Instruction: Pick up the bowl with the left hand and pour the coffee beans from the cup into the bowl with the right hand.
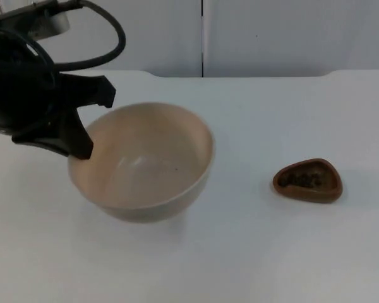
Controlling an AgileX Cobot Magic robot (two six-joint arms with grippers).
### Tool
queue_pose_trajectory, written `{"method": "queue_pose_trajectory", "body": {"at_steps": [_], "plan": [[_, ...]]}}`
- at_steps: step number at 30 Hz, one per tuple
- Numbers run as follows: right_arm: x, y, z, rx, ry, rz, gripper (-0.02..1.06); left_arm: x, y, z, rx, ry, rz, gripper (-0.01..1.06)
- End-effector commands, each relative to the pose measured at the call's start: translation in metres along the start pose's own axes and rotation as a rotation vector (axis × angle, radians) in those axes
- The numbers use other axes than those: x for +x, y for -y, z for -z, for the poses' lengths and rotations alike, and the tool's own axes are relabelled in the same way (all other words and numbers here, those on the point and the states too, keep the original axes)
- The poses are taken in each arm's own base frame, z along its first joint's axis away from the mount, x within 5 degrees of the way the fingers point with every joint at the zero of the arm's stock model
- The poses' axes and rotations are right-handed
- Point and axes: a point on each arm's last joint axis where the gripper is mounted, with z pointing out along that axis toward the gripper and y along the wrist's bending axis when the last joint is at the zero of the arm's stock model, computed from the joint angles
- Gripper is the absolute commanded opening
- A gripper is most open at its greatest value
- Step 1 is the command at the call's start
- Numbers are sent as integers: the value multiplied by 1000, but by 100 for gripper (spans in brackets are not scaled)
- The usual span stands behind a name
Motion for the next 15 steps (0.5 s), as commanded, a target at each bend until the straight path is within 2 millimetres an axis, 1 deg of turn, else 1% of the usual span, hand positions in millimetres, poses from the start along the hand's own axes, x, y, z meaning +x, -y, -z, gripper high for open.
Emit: {"method": "queue_pose_trajectory", "body": {"at_steps": [1, 3, 4, 6, 7, 11, 12, 15], "plan": [[0, 0, 0, 8, 6, 9, 105, -3, 6, 5, 3, 11, -14, 0], [0, 0, 0, 8, 6, 9, 105, -3, 9, 4, 3, 9, -18, 0], [0, 0, 0, 8, 6, 9, 105, -4, 14, 2, -2, 2, -34, 0], [0, 0, 0, 8, 6, 9, 105, -6, 26, -8, -27, -28, -71, 0], [0, 0, 0, 8, 6, 9, 105, -6, 26, -8, -27, -28, -71, 0], [0, 0, 0, 8, 6, 9, 105, -10, 40, -34, -48, -121, -100, 0], [0, 0, 0, 8, 6, 9, 105, -10, 40, -34, -48, -121, -100, 0], [0, 0, 0, 8, 6, 9, 105, -11, 50, -52, -47, -168, -115, 0]]}}
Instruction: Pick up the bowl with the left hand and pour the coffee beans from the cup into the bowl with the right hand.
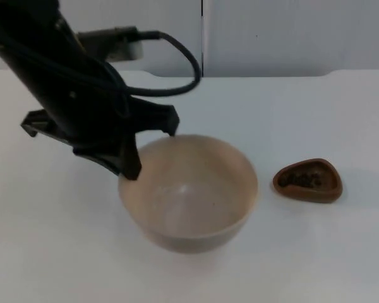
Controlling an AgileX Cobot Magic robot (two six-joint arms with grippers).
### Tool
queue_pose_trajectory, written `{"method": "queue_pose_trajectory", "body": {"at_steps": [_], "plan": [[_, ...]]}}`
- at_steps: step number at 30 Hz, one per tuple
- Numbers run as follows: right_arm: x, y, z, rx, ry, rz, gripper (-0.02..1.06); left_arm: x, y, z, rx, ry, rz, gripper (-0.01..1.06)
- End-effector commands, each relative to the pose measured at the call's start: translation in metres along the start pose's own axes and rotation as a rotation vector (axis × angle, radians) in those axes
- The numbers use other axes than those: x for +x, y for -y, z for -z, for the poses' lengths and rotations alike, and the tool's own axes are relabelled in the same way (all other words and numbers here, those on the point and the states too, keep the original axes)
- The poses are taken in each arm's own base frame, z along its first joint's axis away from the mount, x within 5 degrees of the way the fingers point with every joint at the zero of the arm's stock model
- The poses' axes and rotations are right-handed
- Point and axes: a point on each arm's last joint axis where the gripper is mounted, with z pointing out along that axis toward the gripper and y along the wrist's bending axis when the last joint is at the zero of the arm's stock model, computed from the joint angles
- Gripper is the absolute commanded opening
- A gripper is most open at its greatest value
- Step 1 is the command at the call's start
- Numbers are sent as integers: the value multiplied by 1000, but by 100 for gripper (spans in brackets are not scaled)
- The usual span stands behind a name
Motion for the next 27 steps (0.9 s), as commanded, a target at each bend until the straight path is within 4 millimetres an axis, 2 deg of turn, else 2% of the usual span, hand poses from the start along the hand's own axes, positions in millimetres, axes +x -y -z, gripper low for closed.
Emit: {"method": "queue_pose_trajectory", "body": {"at_steps": [1, 21, 27], "plan": [[0, 0, 0, 8, 6, 9, 105, -2, 8, -5, 2, -11, -11, 0], [0, 0, 0, 7, 6, 8, 105, 4, 11, -7, 3, -70, -78, 0], [0, 0, 0, 7, 6, 8, 105, 1, 18, -7, 80, -43, 9, 0]]}}
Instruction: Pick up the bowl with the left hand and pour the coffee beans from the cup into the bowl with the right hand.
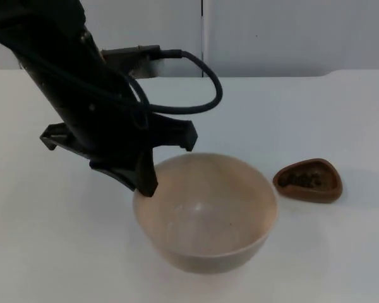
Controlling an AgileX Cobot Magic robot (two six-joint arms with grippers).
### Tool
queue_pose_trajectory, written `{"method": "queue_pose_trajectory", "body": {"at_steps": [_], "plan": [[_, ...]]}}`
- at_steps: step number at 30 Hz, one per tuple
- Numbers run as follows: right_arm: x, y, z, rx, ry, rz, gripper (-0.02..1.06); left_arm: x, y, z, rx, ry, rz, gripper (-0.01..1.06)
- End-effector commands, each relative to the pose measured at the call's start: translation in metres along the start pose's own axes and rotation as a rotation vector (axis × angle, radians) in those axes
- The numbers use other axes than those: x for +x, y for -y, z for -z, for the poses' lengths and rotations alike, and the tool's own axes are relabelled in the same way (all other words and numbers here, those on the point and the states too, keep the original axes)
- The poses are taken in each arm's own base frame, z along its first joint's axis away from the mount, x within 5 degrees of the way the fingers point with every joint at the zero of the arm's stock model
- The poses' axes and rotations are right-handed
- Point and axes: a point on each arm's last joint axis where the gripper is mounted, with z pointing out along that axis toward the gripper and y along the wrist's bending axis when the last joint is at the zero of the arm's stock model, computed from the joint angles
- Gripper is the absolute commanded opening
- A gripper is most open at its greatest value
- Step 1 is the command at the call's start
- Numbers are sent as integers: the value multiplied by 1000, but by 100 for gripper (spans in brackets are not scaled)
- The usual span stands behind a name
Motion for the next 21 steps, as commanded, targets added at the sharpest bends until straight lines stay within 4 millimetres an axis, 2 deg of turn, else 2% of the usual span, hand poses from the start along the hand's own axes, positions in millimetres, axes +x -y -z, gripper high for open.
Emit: {"method": "queue_pose_trajectory", "body": {"at_steps": [1, 14, 21], "plan": [[0, 0, 0, 7, 6, 8, 105, -3, 5, 2, 41, 28, 34, 0], [0, 0, 0, 7, 6, 8, 105, -11, 4, -1, 41, 110, 84, 0], [-1, 0, 0, 7, 14, -1, 105, -8, 0, -23, -84, 67, 142, 0]]}}
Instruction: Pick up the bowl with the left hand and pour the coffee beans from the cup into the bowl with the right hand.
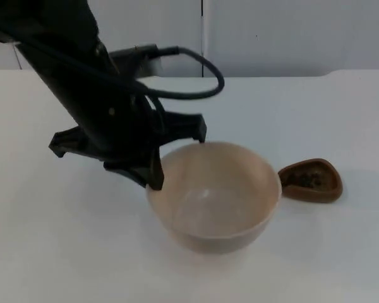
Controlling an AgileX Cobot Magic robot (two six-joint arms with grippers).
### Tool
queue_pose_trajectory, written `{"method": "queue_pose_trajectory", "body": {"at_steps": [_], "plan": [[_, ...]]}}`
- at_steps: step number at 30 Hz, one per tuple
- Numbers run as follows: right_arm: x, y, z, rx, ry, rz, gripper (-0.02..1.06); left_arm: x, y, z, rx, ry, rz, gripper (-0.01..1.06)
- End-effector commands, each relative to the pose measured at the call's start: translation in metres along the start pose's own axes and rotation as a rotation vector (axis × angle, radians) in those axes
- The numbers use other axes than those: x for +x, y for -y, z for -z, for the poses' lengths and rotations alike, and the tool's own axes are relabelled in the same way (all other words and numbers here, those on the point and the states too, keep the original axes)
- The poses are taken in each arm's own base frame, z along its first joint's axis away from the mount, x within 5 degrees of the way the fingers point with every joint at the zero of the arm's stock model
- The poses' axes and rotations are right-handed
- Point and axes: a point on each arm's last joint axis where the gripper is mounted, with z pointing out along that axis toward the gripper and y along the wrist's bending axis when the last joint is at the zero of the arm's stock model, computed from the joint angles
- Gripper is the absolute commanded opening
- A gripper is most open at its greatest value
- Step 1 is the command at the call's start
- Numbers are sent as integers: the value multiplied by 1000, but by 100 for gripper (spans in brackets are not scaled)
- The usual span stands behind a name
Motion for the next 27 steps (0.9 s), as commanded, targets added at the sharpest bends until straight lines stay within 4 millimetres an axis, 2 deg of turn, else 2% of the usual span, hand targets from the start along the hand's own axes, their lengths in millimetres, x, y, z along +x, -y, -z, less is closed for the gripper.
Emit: {"method": "queue_pose_trajectory", "body": {"at_steps": [1, 5, 6, 11, 12, 16, 17, 21, 22, 24, 26, 27], "plan": [[-2, 0, 1, 9, 21, -11, 105, 3, 4, -7, -46, -3, -8, 0], [-13, 0, -7, 0, -19, -26, 105, 10, 19, -14, -45, -8, -60, 0], [-13, 0, -7, 0, -19, -26, 105, 10, 19, -14, -45, -8, -60, 0], [-45, -2, -23, -41, 0, -67, 105, 9, 19, -10, -49, 3, -57, 0], [-45, -2, -23, -41, 0, -67, 105, 9, 19, -10, -49, 3, -57, 0], [-74, -3, -46, -75, -79, -113, 105, 9, 19, -8, -46, 11, -56, 0], [-74, -3, -46, -75, -79, -113, 105, 9, 19, -8, -46, 11, -56, 0], [-100, -1, -79, -76, -199, -117, 105, 8, 19, -8, -45, 15, -56, 0], [-100, -1, -79, -76, -199, -117, 105, 8, 19, -8, -45, 15, -56, 0], [-114, 1, -101, -75, -258, -108, 105, 8, 19, -8, -44, 16, -56, 0], [-126, 2, -114, -76, -286, -102, 105, 8, 19, -8, -44, 16, -56, 0], [-126, 2, -114, -76, -286, -102, 105, 8, 19, -8, -44, 16, -56, 0]]}}
